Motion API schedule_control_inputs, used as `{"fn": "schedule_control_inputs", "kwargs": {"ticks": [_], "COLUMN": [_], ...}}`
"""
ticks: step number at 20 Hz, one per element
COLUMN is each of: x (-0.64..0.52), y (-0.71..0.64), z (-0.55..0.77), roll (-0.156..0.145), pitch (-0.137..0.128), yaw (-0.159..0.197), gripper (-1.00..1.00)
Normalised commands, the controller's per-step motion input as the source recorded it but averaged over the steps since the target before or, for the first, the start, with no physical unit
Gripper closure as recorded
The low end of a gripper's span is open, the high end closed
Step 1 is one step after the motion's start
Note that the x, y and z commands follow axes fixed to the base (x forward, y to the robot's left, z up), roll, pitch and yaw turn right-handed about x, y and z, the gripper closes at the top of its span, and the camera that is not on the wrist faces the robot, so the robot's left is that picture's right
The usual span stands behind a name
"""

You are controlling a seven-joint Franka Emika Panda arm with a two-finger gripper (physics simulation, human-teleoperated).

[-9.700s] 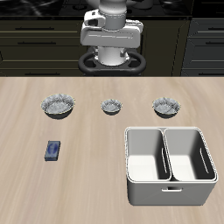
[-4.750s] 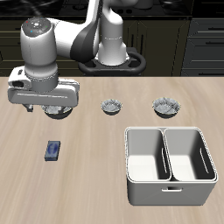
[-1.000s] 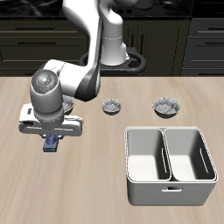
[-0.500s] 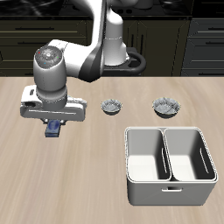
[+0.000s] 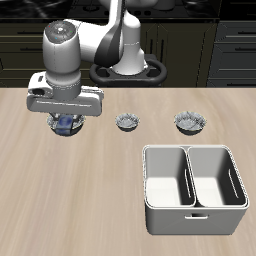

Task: Place the cream cheese in the smallest bowl

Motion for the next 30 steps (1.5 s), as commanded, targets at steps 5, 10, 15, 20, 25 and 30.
{"fn": "schedule_control_inputs", "kwargs": {"ticks": [5, 10, 15, 20, 25, 30], "x": [-0.18, -0.27, -0.32, -0.28, -0.22, -0.31], "y": [0.11, 0.24, 0.39, 0.31, 0.25, 0.32], "z": [0.08, 0.11, 0.06, 0.0, 0.05, 0.01], "roll": [0.005, 0.038, 0.055, 0.031, -0.007, 0.014], "pitch": [-0.025, -0.02, -0.009, -0.012, -0.023, -0.015], "yaw": [0.006, 0.005, 0.008, 0.017, 0.004, 0.007], "gripper": [1.0, 1.0, 1.0, 1.0, 1.0, 1.0]}}
